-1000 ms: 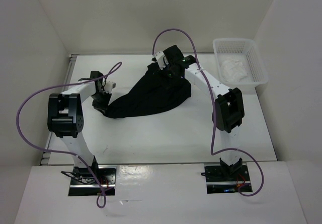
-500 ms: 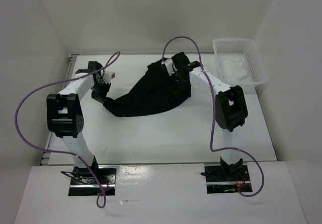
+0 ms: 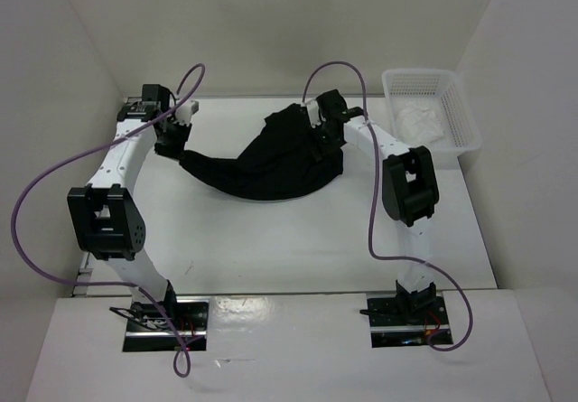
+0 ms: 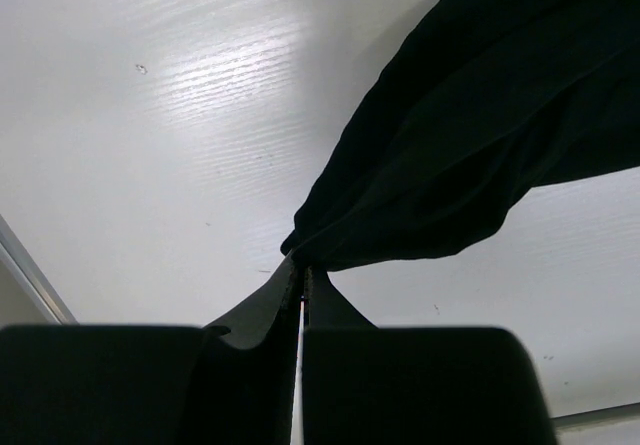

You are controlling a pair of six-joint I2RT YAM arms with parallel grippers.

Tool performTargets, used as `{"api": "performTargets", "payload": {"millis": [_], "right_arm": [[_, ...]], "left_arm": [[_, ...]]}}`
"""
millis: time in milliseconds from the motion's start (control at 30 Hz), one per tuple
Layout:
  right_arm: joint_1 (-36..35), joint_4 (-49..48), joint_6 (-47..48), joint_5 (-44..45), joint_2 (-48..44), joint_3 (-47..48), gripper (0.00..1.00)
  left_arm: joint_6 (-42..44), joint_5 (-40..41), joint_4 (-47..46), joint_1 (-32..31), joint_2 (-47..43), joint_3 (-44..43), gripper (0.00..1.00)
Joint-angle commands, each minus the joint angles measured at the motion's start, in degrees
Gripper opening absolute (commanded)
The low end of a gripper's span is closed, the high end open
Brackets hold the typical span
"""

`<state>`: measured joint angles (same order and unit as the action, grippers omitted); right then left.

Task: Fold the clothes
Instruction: Flatten the tank top out

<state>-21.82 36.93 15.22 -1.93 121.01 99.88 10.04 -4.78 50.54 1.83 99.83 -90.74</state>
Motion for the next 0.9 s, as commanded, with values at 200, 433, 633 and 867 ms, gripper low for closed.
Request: {"api": "performTargets", "payload": {"millis": [200,433,633,867], "right_arm": [[4.7,-1.0,-4.9,-5.7,9.1,17.4,0.75],[5.2,-0.5,-5.5,-8.6,12.1,20.0,0.75],[5.2,4.4,-3.0,-15.4,13.5,24.8,0.75],[4.5,4.5,-0.1,-17.8,10.4,15.7,0.46]], "left_arm": [[-1.4,0.8,1.3,-0.2,-8.5,4.5,0.0],[-2.0,1.3,1.3,-0.2,-11.0,8.1,0.0],[-2.0,1.9,1.3,0.9,-11.5,9.3,0.0],[-2.0,1.9,0.8,2.0,-11.5,9.8,0.0]]}}
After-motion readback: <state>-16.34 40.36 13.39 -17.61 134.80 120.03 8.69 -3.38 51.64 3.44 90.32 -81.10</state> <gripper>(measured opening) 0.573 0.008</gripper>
